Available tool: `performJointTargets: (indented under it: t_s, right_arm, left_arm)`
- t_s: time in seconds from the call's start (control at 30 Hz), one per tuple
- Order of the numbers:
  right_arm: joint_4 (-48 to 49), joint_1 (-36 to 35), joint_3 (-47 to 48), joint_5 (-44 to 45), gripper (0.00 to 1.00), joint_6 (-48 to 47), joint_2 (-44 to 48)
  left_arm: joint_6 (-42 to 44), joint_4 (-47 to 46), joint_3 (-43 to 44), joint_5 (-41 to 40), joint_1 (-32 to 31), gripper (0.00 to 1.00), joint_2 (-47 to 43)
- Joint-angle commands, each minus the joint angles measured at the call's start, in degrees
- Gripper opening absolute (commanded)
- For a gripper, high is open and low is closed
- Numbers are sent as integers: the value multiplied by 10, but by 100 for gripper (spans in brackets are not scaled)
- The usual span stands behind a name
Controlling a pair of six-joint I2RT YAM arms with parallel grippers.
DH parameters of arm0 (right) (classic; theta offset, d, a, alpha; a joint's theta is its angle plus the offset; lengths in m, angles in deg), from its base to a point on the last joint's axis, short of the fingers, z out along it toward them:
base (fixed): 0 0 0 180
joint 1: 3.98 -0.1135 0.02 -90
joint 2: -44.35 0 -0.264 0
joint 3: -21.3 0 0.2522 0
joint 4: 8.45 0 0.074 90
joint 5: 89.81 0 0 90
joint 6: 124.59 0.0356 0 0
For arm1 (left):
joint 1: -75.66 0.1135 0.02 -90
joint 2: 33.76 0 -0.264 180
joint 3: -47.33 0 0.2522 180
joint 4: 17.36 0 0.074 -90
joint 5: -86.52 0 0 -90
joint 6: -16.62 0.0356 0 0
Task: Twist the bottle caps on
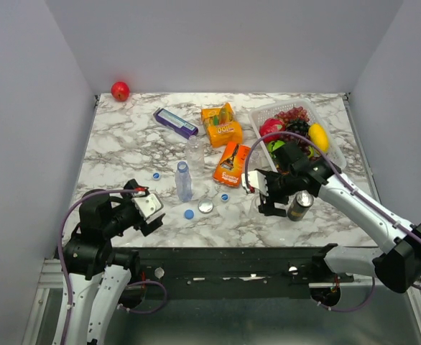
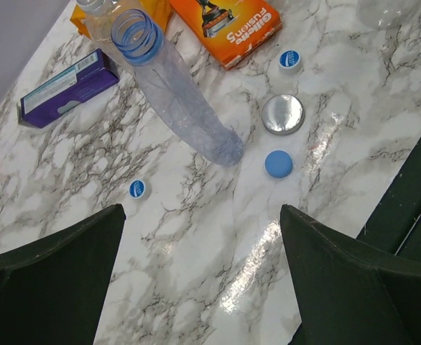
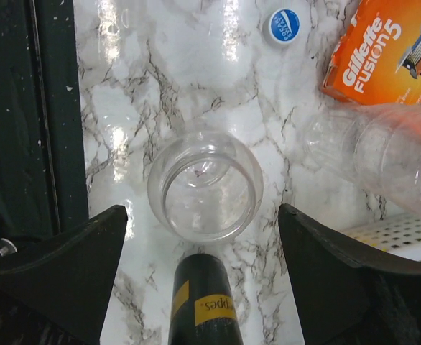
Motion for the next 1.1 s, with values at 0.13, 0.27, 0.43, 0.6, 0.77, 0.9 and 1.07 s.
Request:
performJointTargets:
  t_s: [0.13,0.27,0.43,0.6,0.77,0.9,1.07]
  right_arm:
    - [62,-7,-5,13,85,37,-39]
    - [53,-8,-7,6,73,36,-47]
    - [38,-13,-14,3,62,32,-50]
    - [23,-18,-21,-3,35,30,-37]
    - [-47,-18,45,-58,24,54,-11]
    - [-83,-19,91,-111,23,80,9]
    - [-88,-23,120,-154,22,137,19]
  left_arm:
    - [-5,16,6,0,0,99,-14]
    - [0,15,3,3,0,99,-15]
    - [7,9,3,42,0,99,0]
    - [-10,-17,3,103,0,98,21]
    - [-145,-127,-20,220,-1,98,25]
    - [-212,-255,-79,282,-16,98,17]
    - [-223,-352,-164,245,-126,99,9]
